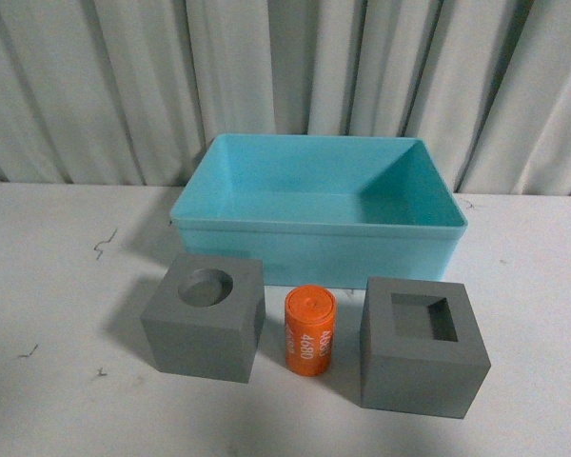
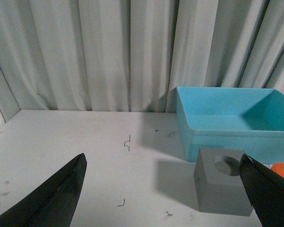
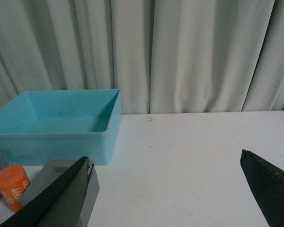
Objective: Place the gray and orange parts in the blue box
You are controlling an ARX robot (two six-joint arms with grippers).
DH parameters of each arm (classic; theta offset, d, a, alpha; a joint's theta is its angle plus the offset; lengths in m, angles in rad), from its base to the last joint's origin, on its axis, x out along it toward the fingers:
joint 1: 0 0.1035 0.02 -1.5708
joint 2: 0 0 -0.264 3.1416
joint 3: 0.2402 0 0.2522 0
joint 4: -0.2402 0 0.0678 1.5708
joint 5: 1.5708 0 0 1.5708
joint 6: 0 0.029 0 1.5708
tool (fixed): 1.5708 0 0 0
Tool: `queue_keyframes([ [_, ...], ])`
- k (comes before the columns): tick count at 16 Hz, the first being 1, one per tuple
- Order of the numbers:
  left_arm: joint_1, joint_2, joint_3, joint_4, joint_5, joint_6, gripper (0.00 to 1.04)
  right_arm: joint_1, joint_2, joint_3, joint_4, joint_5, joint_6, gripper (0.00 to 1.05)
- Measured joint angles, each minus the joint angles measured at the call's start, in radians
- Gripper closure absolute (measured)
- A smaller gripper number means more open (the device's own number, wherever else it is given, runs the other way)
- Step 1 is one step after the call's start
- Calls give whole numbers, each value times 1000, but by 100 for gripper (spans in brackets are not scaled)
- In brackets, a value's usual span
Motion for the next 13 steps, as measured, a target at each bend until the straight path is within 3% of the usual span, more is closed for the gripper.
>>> queue_keyframes([
  [13, 0, 0, 0, 0, 0, 0, 7, 0, 0, 0, 0, 0, 0, 6],
])
